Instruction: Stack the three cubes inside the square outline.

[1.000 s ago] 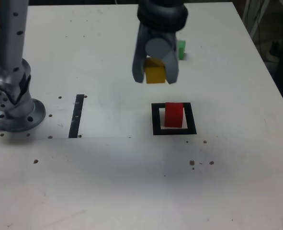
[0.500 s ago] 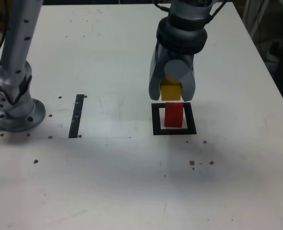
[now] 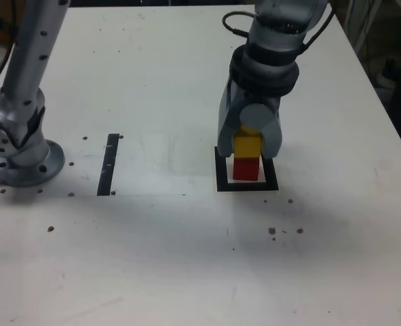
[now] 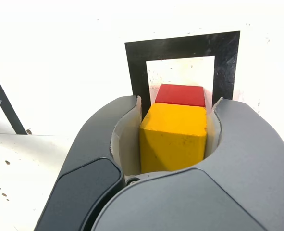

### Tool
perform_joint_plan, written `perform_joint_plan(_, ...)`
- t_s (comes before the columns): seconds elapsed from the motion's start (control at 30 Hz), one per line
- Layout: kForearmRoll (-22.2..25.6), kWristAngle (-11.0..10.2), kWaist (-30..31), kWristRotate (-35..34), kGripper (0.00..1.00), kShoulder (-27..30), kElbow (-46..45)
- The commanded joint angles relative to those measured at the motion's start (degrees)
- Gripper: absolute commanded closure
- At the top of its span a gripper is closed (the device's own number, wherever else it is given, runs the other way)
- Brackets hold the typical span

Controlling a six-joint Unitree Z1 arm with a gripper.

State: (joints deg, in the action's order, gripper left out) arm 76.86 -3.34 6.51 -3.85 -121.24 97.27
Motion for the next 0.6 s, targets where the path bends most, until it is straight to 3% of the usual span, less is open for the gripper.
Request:
perform_joint_plan(0.0,-0.1,0.0,0.1,-0.1,0.70,-0.4,-0.2)
perform_joint_plan(0.17,0.0,-0.2,0.1,-0.1,0.67,-0.6,-0.4)
perform_joint_plan(0.57,0.0,0.8,0.1,0.2,0.35,-1.6,0.0)
